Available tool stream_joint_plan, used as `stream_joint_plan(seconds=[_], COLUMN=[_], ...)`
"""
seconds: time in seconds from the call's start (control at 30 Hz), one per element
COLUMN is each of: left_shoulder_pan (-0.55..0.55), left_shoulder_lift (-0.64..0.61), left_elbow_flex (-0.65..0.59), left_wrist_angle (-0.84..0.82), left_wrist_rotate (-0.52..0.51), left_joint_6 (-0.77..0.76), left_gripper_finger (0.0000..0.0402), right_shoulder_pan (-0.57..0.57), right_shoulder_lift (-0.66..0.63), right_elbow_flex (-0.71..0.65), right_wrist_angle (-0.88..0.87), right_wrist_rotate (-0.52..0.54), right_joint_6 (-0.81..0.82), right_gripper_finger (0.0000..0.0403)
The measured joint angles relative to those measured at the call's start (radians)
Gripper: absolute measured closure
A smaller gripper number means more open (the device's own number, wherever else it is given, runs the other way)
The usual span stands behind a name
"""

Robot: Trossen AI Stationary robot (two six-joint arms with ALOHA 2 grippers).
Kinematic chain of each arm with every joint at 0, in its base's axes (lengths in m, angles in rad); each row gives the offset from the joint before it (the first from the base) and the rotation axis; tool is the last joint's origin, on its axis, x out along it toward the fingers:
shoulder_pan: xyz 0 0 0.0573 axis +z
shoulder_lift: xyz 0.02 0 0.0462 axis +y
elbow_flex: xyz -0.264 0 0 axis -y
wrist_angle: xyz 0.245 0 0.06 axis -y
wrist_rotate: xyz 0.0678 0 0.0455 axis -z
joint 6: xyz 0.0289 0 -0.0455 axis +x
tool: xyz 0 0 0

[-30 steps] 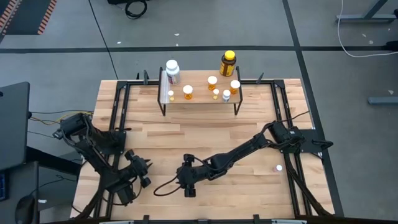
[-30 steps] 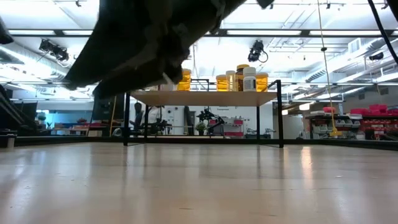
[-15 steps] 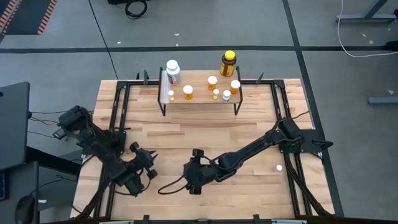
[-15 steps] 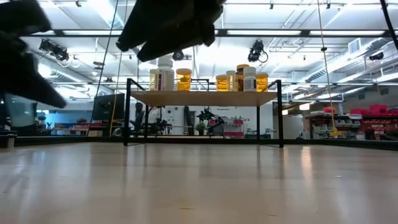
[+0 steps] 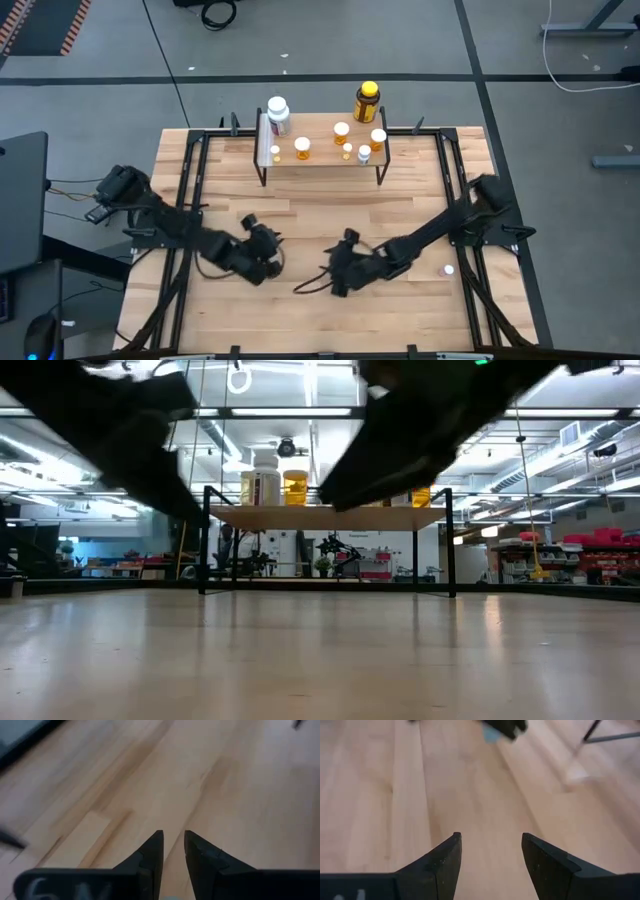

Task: Pick and place medicine bottles onto shelf by color
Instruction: Put the small blue medicine bottle on the shelf

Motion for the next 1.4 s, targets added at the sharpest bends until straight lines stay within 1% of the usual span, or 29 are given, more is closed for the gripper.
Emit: stream_joint_plan(seconds=[0.13,0.27,0.37,0.43,0.5,0.53,0.63,0.77,0.9,0.93,1.03,1.2,1.3,1.4], left_shoulder_pan=[0.108,0.207,0.274,0.315,0.349,0.364,0.404,0.449,0.464,0.463,0.450,0.431,0.421,0.410], left_shoulder_lift=[0.000,0.000,0.000,0.000,0.000,0.001,0.001,0.001,0.001,0.001,0.001,0.001,0.001,-0.010], left_elbow_flex=[0.000,0.000,0.000,0.000,0.000,0.000,0.000,0.000,0.000,0.000,0.000,0.000,0.000,-0.001], left_wrist_angle=[0.214,0.438,0.579,0.649,0.690,0.701,0.714,0.717,0.732,0.735,0.751,0.773,0.750,0.699], left_wrist_rotate=[0.134,0.341,0.467,0.523,0.566,0.582,0.628,0.679,0.681,0.682,0.682,0.685,0.684,0.685], left_joint_6=[0.203,0.378,0.449,0.477,0.496,0.501,0.508,0.511,0.510,0.508,0.508,0.504,0.503,0.503], left_gripper_finger=[0.0325,0.0318,0.0312,0.0311,0.0312,0.0314,0.0322,0.0325,0.0316,0.0314,0.0313,0.0328,0.0338,0.0345], right_shoulder_pan=[0.009,0.022,0.023,0.020,0.008,-0.002,-0.041,-0.112,-0.183,-0.195,-0.215,-0.222,-0.218,-0.210], right_shoulder_lift=[-0.151,-0.254,-0.290,-0.291,-0.287,-0.284,-0.277,-0.248,-0.190,-0.174,-0.119,-0.037,-0.012,-0.004], right_elbow_flex=[-0.198,-0.378,-0.494,-0.551,-0.580,-0.579,-0.544,-0.446,-0.356,-0.342,-0.310,-0.300,-0.302,-0.302], right_wrist_angle=[0.161,0.333,0.518,0.647,0.743,0.766,0.747,0.708,0.680,0.680,0.678,0.682,0.673,0.658], right_wrist_rotate=[0.024,0.053,0.065,0.068,0.067,0.066,0.058,-0.042,-0.168,-0.187,-0.205,-0.208,-0.210,-0.238], right_joint_6=[-0.008,-0.008,-0.018,-0.049,-0.098,-0.121,-0.196,-0.282,-0.293,-0.293,-0.295,-0.284,-0.259,-0.242], right_gripper_finger=[0.0189,0.0189,0.0189,0.0189,0.0189,0.0189,0.0189,0.0189,0.0189,0.0189,0.0189,0.0189,0.0189,0.0189])
